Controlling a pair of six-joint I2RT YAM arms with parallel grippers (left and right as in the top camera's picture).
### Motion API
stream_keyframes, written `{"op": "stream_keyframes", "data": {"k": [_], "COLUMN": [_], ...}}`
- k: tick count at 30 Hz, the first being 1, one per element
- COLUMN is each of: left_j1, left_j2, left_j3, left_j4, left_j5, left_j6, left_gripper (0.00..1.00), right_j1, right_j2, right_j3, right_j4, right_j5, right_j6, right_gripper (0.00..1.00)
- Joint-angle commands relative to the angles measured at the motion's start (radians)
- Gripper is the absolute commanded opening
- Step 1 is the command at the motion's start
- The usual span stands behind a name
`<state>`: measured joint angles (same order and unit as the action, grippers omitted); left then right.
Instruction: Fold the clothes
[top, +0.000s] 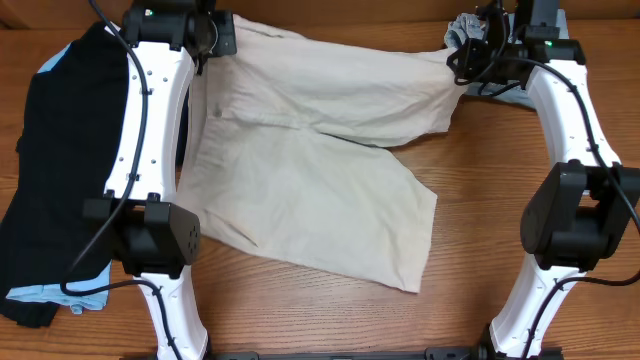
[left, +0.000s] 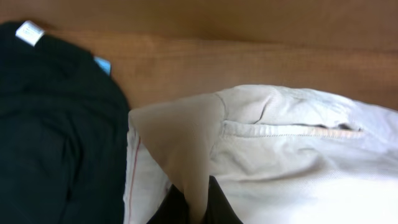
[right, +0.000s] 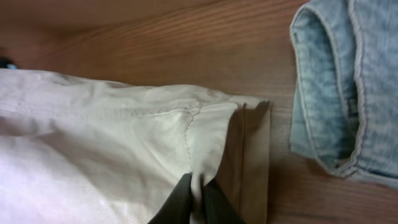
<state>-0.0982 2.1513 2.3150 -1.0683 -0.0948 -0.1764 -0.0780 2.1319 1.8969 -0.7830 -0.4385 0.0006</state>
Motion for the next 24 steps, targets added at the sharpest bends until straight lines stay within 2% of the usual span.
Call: {"op": "stream_keyframes", "data": {"k": [1, 2, 3, 4, 5, 6, 9, 13, 24], "left_j1": [0.001, 0.001, 0.001, 0.001, 0.001, 0.001, 0.002, 0.007, 0.006], "left_j2": [0.09, 0.114, 0.14, 0.166, 0.19, 0.214, 0.229, 0.174, -0.181], "left_j3": [0.0, 0.0, 0.0, 0.0, 0.0, 0.0, 0.0, 0.028, 0.09], "left_j4": [0.051, 0.07, 0.092, 0.112, 0.128, 0.134, 0.119, 0.061, -0.275], "left_j5": [-0.029, -0.034, -0.041, -0.05, -0.062, -0.075, -0.081, -0.081, -0.035], "left_j6": [0.013, 0.013, 0.013, 0.013, 0.016, 0.016, 0.016, 0.016, 0.015], "left_gripper": [0.07, 0.19, 0.49, 0.73, 0.97, 1.0, 1.0, 1.0, 1.0], "right_j1": [0.022, 0.026, 0.031, 0.034, 0.037, 0.038, 0.038, 0.033, 0.064], "right_j2": [0.018, 0.03, 0.043, 0.053, 0.055, 0.056, 0.032, -0.047, -0.329], "right_j3": [0.012, 0.012, 0.012, 0.012, 0.013, 0.013, 0.02, 0.026, 0.016], "right_j4": [0.032, 0.045, 0.06, 0.068, 0.069, 0.064, 0.016, -0.093, -0.599], "right_j5": [0.091, 0.092, 0.094, 0.098, 0.098, 0.098, 0.097, 0.097, 0.103], "right_j6": [0.008, 0.008, 0.008, 0.008, 0.008, 0.011, 0.061, 0.085, 0.157], "right_gripper": [0.21, 0.45, 0.73, 1.0, 1.0, 1.0, 1.0, 1.0, 1.0]}}
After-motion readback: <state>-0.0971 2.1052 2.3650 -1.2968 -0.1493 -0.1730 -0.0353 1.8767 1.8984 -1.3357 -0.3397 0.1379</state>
